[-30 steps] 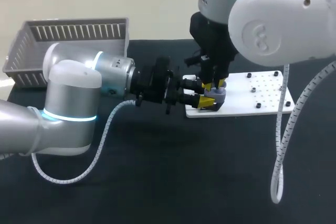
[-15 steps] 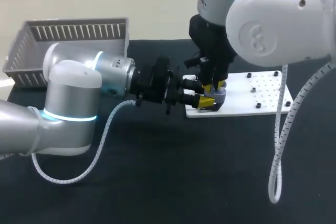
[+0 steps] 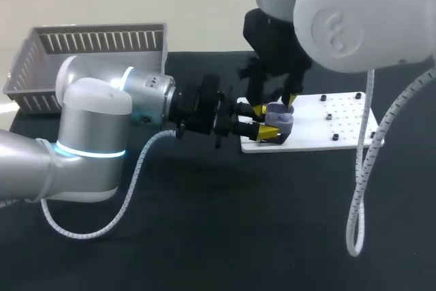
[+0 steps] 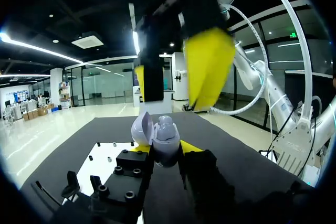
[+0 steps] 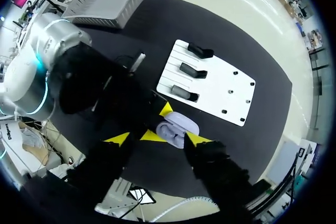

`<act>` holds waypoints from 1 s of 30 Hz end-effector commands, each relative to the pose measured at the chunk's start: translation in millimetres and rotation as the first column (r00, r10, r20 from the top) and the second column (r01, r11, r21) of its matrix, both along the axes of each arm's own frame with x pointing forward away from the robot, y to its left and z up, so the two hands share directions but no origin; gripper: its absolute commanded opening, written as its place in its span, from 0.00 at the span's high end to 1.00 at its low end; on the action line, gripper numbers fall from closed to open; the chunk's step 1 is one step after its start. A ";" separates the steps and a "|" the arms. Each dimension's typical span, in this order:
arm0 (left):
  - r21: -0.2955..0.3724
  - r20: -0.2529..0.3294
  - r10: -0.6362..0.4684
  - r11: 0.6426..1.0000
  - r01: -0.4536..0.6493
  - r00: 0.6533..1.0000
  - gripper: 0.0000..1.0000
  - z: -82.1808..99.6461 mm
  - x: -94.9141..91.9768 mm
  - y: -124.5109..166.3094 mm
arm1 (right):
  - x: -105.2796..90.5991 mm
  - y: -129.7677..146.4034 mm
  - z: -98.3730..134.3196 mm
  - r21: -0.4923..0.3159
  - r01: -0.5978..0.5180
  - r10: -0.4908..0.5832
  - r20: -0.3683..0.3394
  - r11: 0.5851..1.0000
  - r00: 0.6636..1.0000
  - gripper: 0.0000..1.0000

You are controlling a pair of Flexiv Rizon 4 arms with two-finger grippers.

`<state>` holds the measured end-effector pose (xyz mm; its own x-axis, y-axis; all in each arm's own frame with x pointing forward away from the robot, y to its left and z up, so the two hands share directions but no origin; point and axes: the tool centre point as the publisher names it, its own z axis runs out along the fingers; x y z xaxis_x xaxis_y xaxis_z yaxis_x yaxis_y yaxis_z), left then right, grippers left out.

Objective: Pick up each earbud case from the left stands, insert the matching earbuds, close the lid, and place the case in the box.

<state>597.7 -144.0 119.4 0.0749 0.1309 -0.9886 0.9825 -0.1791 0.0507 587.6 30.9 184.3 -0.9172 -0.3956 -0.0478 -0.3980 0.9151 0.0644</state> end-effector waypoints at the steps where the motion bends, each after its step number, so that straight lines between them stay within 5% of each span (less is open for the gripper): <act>1: 0.002 0.000 0.002 1.000 -0.002 1.000 1.00 0.2 -0.9 0.3 | -7.9 -10.1 19.2 0.038 0.024 -0.026 0.042 0.999 0.999 0.00; 10: 0.002 0.000 0.002 1.000 -0.002 1.000 1.00 0.2 -0.9 0.3 | 28.4 -43.4 27.6 0.078 0.294 -0.303 0.166 0.953 0.938 0.00; 30: 0.002 0.000 0.002 1.000 -0.002 1.000 1.00 0.2 -0.9 0.3 | 67.3 -72.7 -16.5 0.054 0.383 -0.386 0.076 0.922 0.919 0.00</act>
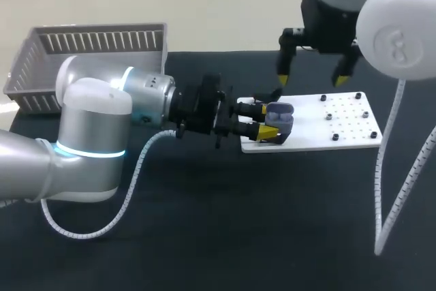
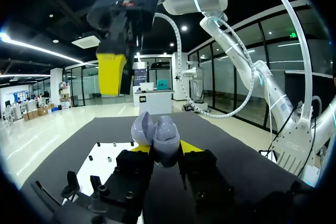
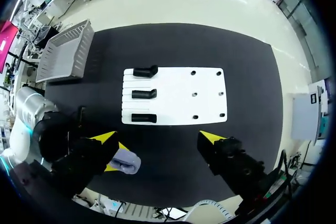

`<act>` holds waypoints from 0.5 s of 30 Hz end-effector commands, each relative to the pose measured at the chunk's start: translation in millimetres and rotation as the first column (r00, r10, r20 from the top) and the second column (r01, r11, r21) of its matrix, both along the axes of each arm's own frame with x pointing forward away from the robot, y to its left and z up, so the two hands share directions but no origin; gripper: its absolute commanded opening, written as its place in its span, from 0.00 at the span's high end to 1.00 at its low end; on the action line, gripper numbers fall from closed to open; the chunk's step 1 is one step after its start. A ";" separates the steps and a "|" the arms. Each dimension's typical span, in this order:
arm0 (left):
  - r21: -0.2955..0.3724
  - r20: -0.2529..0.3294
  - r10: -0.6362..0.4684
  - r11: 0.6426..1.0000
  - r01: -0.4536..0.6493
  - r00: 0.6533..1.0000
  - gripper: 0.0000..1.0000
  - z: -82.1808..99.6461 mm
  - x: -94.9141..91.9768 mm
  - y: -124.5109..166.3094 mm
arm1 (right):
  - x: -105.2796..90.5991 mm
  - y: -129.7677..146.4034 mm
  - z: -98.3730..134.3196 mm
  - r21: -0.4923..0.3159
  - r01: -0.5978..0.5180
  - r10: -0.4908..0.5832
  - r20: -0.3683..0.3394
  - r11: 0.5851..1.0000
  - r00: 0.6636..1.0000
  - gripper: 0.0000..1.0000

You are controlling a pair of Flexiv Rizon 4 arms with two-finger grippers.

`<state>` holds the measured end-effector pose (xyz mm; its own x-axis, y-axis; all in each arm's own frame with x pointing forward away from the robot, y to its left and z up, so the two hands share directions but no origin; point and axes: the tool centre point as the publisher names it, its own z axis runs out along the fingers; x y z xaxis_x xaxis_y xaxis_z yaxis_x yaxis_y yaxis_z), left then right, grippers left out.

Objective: Pick up each earbud case from the left stands, insert the matching earbuds, close the lid, and place the case in the box.

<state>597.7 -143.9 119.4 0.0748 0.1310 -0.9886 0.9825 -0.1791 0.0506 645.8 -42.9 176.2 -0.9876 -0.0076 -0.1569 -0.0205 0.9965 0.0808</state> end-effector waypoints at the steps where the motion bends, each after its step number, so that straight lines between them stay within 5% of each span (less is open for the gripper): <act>1: 0.001 0.001 0.002 1.000 -0.002 1.000 1.00 0.2 -0.9 0.2 | 9.9 1.4 -11.0 0.003 -0.002 0.002 -0.025 1.000 1.000 0.00; 15: 0.001 0.001 0.002 1.000 -0.002 1.000 1.00 0.2 -0.9 0.2 | 3.1 2.7 -33.6 0.041 -0.001 0.004 -0.081 0.999 0.997 0.00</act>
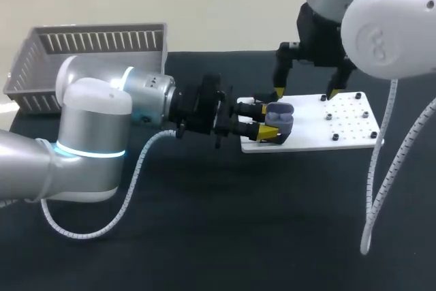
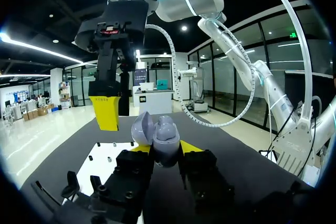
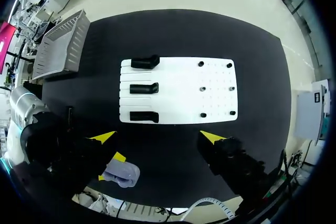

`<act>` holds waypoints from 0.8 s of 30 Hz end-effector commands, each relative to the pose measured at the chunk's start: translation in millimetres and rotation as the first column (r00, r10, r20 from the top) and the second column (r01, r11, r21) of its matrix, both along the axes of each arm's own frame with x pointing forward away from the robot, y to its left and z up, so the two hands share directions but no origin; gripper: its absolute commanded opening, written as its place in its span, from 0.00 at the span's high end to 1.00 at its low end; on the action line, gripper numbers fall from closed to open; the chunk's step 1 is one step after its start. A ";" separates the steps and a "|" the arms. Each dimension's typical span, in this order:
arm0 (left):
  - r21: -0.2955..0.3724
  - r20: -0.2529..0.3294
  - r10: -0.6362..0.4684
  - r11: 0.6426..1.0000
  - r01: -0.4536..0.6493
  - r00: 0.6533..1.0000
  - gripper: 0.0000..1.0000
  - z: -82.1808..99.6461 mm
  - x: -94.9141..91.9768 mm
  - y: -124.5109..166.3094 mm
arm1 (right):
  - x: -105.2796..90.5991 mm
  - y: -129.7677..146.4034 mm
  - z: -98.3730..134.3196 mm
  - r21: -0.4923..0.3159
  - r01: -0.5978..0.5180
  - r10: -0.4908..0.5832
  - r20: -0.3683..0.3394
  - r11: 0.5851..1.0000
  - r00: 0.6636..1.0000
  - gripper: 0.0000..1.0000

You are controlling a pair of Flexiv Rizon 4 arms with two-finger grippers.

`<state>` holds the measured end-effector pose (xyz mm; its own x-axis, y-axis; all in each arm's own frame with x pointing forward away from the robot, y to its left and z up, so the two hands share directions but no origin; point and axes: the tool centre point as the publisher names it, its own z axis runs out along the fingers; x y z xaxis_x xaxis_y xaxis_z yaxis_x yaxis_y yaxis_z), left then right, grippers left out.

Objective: Pick up each earbud case from the left stands, insert the matching earbuds, close the lid, and place the case in the box.

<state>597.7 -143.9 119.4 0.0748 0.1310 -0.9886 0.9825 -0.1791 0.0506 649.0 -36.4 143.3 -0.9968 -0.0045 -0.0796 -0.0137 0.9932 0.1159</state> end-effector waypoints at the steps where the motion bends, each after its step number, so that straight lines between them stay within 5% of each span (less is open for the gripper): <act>1: 0.001 0.001 0.002 1.000 -0.002 1.000 1.00 0.2 -0.9 0.3 | -0.5 -4.0 -1.1 0.007 -0.003 0.003 -0.005 1.000 1.000 0.00; 24: 0.001 0.001 0.002 1.000 -0.002 1.000 1.00 0.2 -0.9 0.3 | -31.9 12.4 4.7 0.038 -0.085 0.088 -0.059 0.996 0.994 0.00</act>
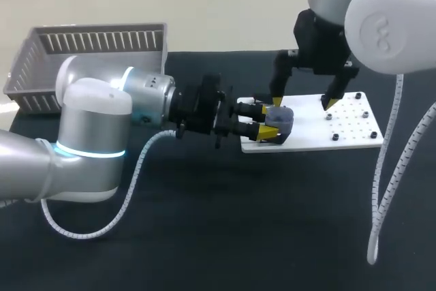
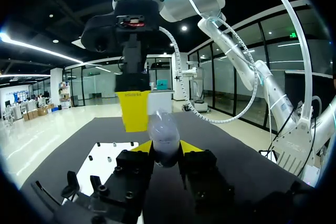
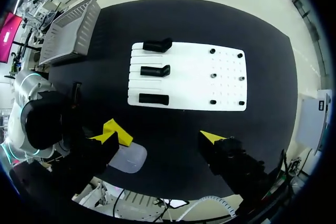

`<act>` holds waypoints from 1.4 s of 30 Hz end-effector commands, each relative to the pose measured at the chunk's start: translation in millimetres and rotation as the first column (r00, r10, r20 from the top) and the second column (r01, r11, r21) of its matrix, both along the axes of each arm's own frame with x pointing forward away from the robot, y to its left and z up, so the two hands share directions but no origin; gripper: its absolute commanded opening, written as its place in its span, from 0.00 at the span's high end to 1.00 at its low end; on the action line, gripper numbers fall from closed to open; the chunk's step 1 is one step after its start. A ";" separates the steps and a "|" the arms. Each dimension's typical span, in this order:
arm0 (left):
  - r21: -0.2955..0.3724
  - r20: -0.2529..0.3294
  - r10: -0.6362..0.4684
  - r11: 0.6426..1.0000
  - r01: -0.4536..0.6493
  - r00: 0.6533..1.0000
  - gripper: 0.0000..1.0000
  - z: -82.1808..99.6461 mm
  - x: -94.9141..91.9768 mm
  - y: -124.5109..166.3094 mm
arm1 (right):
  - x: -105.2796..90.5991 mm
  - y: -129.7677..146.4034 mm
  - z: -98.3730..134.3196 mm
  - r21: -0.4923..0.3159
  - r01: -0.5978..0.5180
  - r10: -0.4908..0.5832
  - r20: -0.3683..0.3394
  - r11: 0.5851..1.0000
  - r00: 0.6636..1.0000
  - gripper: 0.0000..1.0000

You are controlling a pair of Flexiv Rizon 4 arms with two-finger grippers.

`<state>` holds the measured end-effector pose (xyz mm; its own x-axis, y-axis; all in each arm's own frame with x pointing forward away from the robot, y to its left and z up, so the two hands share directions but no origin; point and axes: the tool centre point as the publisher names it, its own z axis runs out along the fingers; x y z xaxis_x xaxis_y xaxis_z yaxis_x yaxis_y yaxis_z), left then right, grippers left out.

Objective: Pick up each earbud case from the left stands, insert the matching earbuds, close the lid, and place the case in the box.

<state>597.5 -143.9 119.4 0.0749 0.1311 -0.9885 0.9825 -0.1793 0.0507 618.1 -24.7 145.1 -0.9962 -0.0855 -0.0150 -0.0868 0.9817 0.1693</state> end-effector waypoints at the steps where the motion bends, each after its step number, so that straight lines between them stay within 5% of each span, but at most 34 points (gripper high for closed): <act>1: 0.001 0.000 0.003 1.000 -0.003 1.000 1.00 0.2 -0.7 0.2 | -1.1 1.0 3.3 -0.019 -0.002 0.002 0.014 1.000 1.000 0.00; 12: 0.001 0.000 0.003 1.000 -0.003 1.000 1.00 0.2 -0.7 0.2 | -18.5 -15.9 67.4 -0.024 0.027 -0.020 0.239 0.999 0.971 0.00; 25: 0.001 0.000 0.003 1.000 -0.003 1.000 1.00 0.2 -0.7 0.2 | -52.1 -5.2 127.1 0.003 -0.099 0.086 0.462 0.995 0.883 0.00; 36: -0.013 0.019 0.281 0.960 -0.281 0.959 1.00 24.8 12.9 85.3 | -51.2 -4.2 132.0 0.033 -0.106 0.077 0.486 0.994 0.871 0.00; 42: 0.069 0.112 0.421 0.900 -0.430 0.900 1.00 34.7 34.2 141.1 | -51.2 -4.2 132.0 0.033 -0.106 0.077 0.486 0.994 0.871 0.00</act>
<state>646.3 -40.8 134.5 0.0857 0.2198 -0.9718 0.9919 0.0730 0.1040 569.0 -27.8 279.3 -0.8729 -0.1743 -0.4557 -0.2625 0.9551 0.1375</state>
